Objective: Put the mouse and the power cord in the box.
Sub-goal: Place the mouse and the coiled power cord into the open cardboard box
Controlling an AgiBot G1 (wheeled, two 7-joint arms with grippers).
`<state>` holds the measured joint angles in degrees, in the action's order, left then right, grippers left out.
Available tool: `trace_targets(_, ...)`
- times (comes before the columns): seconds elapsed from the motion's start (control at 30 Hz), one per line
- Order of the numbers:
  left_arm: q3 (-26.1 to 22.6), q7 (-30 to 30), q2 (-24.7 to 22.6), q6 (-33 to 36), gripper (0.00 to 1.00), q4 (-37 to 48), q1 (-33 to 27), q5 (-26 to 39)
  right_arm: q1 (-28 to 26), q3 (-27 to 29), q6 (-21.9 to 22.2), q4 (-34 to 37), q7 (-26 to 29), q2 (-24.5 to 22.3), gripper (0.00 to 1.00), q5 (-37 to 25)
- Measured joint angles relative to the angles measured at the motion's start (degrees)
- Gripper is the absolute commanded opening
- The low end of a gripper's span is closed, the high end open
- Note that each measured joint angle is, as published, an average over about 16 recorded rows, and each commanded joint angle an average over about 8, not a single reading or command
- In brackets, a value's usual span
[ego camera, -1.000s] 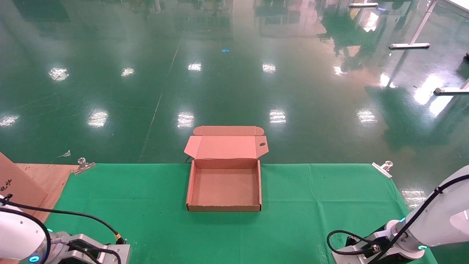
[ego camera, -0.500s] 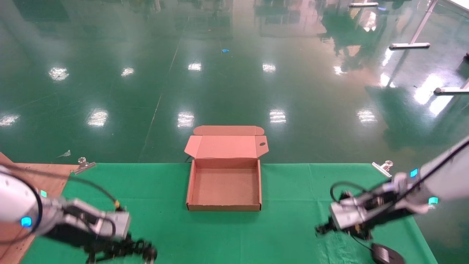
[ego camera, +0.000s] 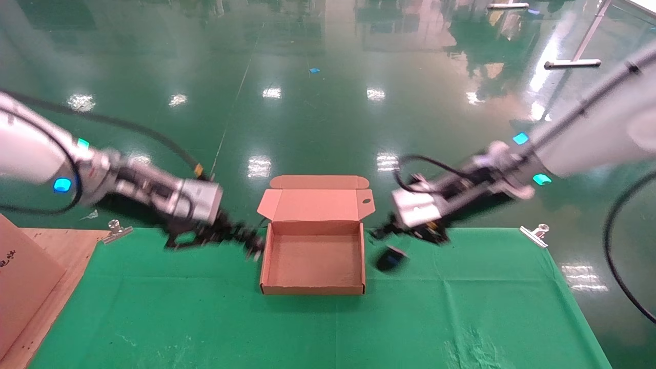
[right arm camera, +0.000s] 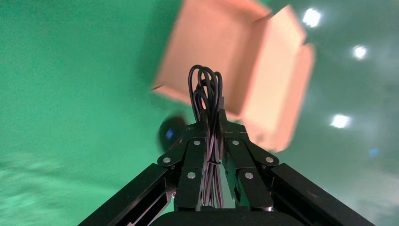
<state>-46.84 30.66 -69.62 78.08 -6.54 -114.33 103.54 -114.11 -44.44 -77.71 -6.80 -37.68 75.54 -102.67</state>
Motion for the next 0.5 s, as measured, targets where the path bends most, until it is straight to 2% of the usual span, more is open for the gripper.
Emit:
trace_targets(0.17, 0.56, 0.96, -2.29, -5.23, 0.0, 0.57, -1.58, -0.52, -0.71, -0.15, 2.92, -3.43, 2.2, 1.94, 0.0, 1.08)
trace_targets(0.5, 1.31, 2.95, -5.12, -16.11, 0.0, 2.53, -1.46, -1.16, 2.18, -2.86, 12.5, -12.95, 6.91, 2.83, 0.0, 4.09)
